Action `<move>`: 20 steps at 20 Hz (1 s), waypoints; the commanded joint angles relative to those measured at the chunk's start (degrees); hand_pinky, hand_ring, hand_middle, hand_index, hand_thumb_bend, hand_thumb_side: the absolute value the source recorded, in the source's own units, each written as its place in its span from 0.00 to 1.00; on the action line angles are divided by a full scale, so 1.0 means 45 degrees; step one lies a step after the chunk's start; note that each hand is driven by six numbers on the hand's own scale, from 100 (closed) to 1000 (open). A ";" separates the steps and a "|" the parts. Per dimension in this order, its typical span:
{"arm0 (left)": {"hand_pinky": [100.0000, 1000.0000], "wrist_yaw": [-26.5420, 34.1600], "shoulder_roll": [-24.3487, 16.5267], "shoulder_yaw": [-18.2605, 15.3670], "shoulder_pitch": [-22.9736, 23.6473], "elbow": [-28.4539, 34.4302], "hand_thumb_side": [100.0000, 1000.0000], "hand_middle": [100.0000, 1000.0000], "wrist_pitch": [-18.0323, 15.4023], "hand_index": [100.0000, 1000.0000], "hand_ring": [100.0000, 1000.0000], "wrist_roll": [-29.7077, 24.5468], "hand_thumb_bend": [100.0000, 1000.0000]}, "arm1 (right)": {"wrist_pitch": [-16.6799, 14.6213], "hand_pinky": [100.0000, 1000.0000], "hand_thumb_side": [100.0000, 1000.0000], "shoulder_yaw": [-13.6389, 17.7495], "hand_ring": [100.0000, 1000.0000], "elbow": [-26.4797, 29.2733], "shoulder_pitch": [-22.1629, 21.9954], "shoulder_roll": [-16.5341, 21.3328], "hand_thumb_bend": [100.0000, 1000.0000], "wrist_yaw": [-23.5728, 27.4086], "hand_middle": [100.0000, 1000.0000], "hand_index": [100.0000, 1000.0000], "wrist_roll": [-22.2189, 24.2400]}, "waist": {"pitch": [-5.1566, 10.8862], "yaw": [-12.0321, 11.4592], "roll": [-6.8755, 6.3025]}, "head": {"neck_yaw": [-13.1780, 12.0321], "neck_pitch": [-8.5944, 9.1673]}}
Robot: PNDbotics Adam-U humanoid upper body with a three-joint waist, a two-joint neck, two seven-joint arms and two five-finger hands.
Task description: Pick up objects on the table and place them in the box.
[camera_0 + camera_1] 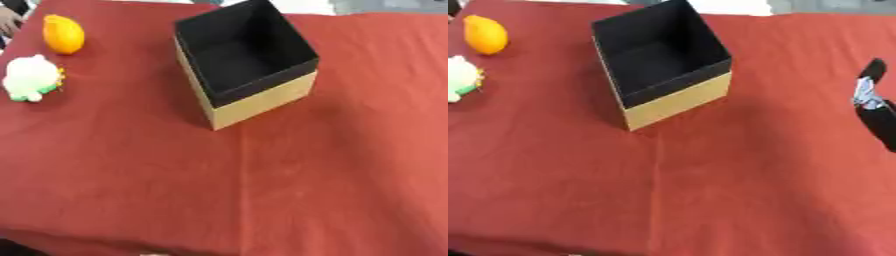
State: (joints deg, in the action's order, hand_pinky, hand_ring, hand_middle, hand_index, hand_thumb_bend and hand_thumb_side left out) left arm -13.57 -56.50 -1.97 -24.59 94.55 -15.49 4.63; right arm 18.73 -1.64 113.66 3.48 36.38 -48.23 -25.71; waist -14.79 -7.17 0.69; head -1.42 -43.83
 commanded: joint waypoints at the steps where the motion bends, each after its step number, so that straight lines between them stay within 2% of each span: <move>1: 0.58 0.0021 -0.0516 -0.0152 -0.0319 -0.0564 0.44 0.76 0.0007 0.86 0.69 -0.0235 0.00 | 0.0032 0.53 0.52 0.0233 0.52 0.0208 0.0016 0.0190 0.00 -0.0026 0.63 0.84 -0.0038 | 0.0211 -0.0037 0.0004 | -0.0215 -0.0064; 6: 0.61 -0.0216 -0.0532 0.0006 -0.0553 -0.1124 0.45 0.78 -0.0222 0.89 0.72 -0.0935 0.00 | 0.0083 0.53 0.52 0.0223 0.52 0.0208 0.0026 0.0139 0.00 -0.0007 0.63 0.84 -0.0063 | 0.0114 -0.0050 0.0096 | -0.0187 -0.0064; 12: 0.64 -0.0832 -0.0493 0.0269 -0.0967 -0.1549 0.47 0.79 -0.0652 0.90 0.73 -0.1881 0.00 | 0.0158 0.53 0.52 0.0144 0.52 0.0208 0.0043 0.0037 0.00 0.0041 0.63 0.84 -0.0138 | -0.0008 -0.0035 0.0178 | 0.0342 -0.0064; 20: 0.64 -0.1307 -0.0443 0.0424 -0.0997 -0.1580 0.48 0.80 -0.0840 0.90 0.74 -0.2253 0.00 | 0.0231 0.53 0.51 0.0139 0.51 0.0208 0.0038 -0.0072 0.00 0.0034 0.63 0.84 -0.0271 | -0.0127 0.0046 0.0227 | 0.0790 -0.0064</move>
State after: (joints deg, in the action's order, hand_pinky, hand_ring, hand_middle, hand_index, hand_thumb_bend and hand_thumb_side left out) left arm -19.06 -56.50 0.39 -28.37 86.95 -19.18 -5.21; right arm 19.70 -1.43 113.66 3.46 35.19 -48.23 -26.68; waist -16.19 -7.01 1.88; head 1.67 -43.83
